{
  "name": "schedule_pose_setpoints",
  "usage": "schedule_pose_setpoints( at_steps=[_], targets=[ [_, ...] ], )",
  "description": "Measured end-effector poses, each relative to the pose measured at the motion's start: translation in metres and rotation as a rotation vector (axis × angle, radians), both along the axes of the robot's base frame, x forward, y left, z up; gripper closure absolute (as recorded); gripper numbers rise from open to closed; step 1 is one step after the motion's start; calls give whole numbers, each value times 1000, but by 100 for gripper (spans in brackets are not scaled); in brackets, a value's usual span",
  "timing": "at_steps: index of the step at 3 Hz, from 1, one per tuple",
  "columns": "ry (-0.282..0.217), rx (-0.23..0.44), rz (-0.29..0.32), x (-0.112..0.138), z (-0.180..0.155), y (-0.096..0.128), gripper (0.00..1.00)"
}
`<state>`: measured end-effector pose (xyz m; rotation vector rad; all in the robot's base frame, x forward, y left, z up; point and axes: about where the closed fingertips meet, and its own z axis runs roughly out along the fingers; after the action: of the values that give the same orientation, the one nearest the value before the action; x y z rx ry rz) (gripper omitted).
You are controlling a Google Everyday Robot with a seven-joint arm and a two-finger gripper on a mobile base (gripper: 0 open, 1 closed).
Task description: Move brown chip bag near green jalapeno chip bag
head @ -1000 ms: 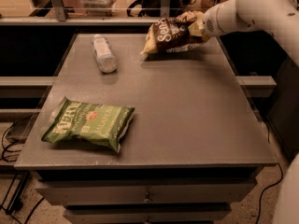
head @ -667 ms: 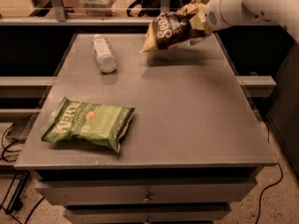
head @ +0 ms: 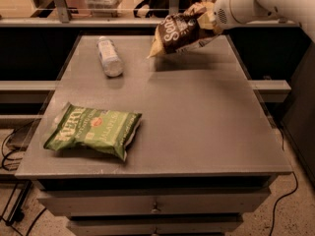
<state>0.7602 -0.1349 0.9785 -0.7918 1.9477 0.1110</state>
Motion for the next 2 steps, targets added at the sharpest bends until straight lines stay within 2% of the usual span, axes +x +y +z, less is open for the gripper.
schedule_pose_setpoints(
  at_steps=[1,2],
  targets=[
    [6,-45,67,-23,0,11,100],
    [-1,-58,144,-68,5,23,100]
  ],
)
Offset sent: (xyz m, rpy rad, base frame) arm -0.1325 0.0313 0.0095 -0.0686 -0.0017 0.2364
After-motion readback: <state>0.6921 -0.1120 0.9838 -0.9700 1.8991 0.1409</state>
